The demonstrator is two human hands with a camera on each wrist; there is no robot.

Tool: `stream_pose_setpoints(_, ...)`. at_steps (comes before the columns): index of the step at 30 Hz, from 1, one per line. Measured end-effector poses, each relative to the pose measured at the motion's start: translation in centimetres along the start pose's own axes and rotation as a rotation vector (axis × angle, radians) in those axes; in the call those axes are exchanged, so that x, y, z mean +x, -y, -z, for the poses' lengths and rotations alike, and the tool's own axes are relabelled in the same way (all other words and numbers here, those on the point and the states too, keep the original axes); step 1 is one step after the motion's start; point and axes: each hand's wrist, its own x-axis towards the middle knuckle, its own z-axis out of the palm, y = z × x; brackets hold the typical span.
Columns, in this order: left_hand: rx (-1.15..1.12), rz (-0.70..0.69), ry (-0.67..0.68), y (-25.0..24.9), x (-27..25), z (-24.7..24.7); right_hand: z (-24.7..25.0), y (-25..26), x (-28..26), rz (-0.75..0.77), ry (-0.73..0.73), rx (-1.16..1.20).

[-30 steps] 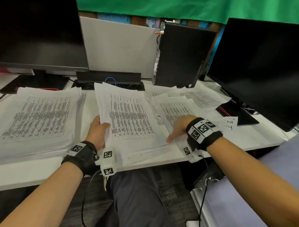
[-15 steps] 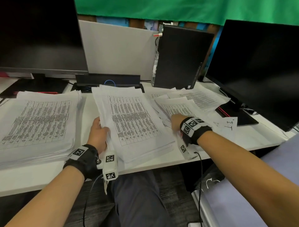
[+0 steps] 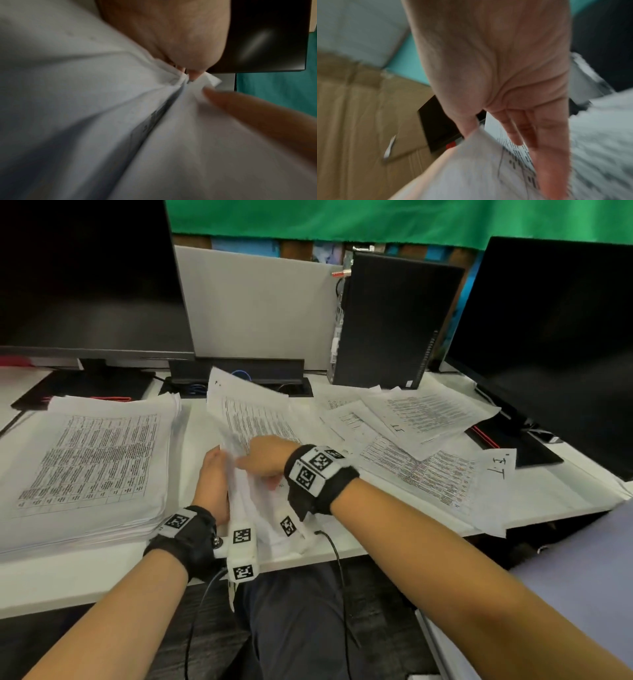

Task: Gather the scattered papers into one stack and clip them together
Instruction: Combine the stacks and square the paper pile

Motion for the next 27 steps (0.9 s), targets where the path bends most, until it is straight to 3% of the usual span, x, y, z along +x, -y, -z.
stream_pose_setpoints(1,-0.026,0.055,0.045,-0.1,0.0,0.0,0.1,-0.7,0.4,-0.037,0.005,0.120)
stream_pose_setpoints(3,-0.024,0.101,0.048,-0.1,0.1,0.0,1.3,-3.7,1.2,-0.093,-0.134,0.229)
stream_pose_setpoints(5,0.108,-0.018,0.007,-0.1,0.2,-0.2,3.2,-8.6,1.9,-0.190,-0.291,0.111)
stream_pose_setpoints(7,0.161,-0.115,0.036,0.3,0.5,0.0,4.6,-14.1,1.8,-0.384,-0.337,-0.119)
stream_pose_setpoints(9,0.168,-0.136,0.044,0.6,0.6,0.2,5.3,-19.0,1.9,-0.545,-0.328,-0.265)
stream_pose_setpoints(12,0.141,-0.143,0.051,0.1,0.4,0.3,5.9,-23.7,2.9,-0.604,-0.273,-0.288)
stream_pose_setpoints(17,0.175,-0.187,0.069,0.0,0.5,-0.2,6.5,-26.6,4.4,-0.537,-0.261,-0.301)
stream_pose_setpoints(21,0.195,-0.147,0.050,0.0,0.6,-0.1,8.2,-25.8,3.8,-0.442,-0.513,-0.188)
stream_pose_setpoints(24,0.132,-0.036,0.039,0.2,1.1,0.2,8.7,-22.6,1.8,-0.235,-0.752,-0.116)
stream_pose_setpoints(26,0.062,0.025,0.043,0.1,1.3,0.5,7.6,-19.4,-0.2,-0.009,-0.768,-0.125)
stream_pose_setpoints(27,0.020,0.049,0.049,0.1,1.3,0.5,6.7,-17.9,-1.3,0.101,-0.707,-0.134)
